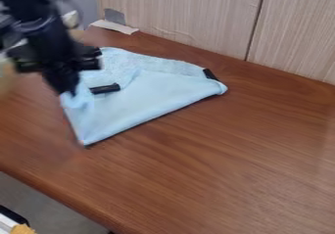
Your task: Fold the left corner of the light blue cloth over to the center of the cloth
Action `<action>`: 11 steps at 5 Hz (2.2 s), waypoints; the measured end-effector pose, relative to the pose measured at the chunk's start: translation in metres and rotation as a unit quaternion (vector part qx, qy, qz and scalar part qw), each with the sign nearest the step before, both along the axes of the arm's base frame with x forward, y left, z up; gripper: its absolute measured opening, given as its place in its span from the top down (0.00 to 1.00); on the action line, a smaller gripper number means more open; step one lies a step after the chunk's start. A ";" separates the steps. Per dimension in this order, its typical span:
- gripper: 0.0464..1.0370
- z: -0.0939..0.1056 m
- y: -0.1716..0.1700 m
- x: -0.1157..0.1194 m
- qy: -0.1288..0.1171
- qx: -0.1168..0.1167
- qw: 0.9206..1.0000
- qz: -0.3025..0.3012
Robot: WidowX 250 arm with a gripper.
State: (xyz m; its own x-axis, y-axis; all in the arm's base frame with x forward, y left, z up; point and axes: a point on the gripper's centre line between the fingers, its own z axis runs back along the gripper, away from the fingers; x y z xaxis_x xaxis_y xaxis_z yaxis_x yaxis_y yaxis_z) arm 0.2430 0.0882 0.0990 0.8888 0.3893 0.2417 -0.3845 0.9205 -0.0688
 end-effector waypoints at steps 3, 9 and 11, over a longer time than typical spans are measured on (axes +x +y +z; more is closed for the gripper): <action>0.98 -0.029 -0.046 0.072 0.017 -0.011 0.998 -0.066; 0.20 -0.058 -0.045 0.082 0.054 0.002 0.996 -0.078; 0.03 -0.035 -0.044 0.074 0.030 -0.001 0.996 -0.080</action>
